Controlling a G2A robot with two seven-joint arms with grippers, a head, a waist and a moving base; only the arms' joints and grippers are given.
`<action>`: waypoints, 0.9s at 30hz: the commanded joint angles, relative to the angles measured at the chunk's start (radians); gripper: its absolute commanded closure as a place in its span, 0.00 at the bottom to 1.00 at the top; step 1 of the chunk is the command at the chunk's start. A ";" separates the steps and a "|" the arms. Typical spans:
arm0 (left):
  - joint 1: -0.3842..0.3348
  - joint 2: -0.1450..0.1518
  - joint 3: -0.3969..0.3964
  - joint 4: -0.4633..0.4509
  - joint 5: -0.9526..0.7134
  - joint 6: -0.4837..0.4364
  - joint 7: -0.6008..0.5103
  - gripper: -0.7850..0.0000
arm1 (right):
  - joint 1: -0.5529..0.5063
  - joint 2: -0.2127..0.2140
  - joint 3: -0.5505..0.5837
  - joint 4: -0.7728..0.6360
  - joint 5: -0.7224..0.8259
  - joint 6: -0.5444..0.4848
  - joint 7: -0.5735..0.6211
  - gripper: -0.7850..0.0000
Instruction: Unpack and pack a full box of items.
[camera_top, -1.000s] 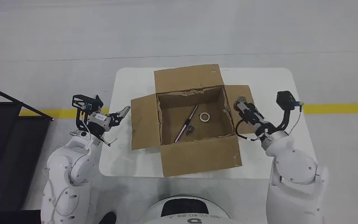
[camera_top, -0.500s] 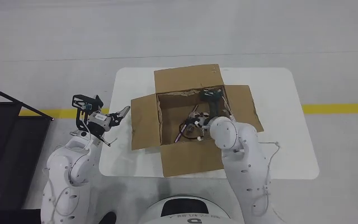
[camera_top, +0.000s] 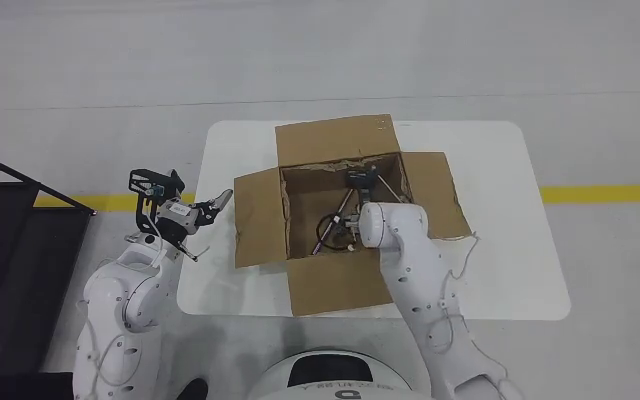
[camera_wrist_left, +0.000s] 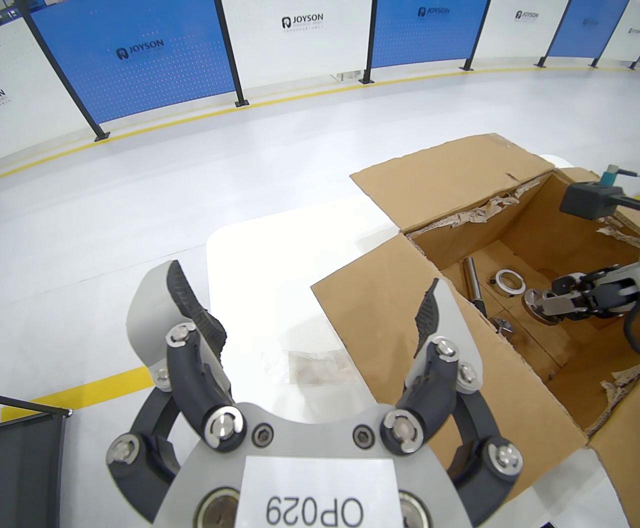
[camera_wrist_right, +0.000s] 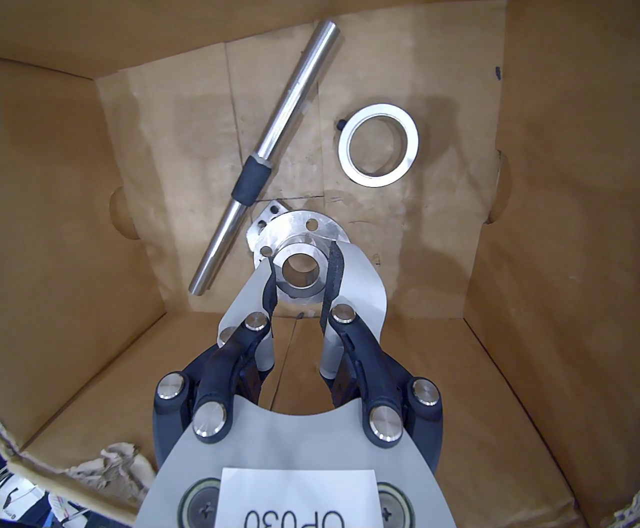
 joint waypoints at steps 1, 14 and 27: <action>0.000 0.000 0.000 0.000 0.000 0.000 0.000 0.00 | 0.026 -0.003 -0.015 0.064 -0.033 0.025 -0.024 1.00; 0.000 0.000 0.000 0.000 0.000 0.000 0.000 0.00 | 0.105 -0.019 -0.056 0.226 -0.051 0.060 -0.032 0.55; 0.000 0.000 0.000 0.000 0.000 0.000 0.000 0.00 | -0.141 0.014 0.167 -0.329 0.133 -0.049 -0.116 0.00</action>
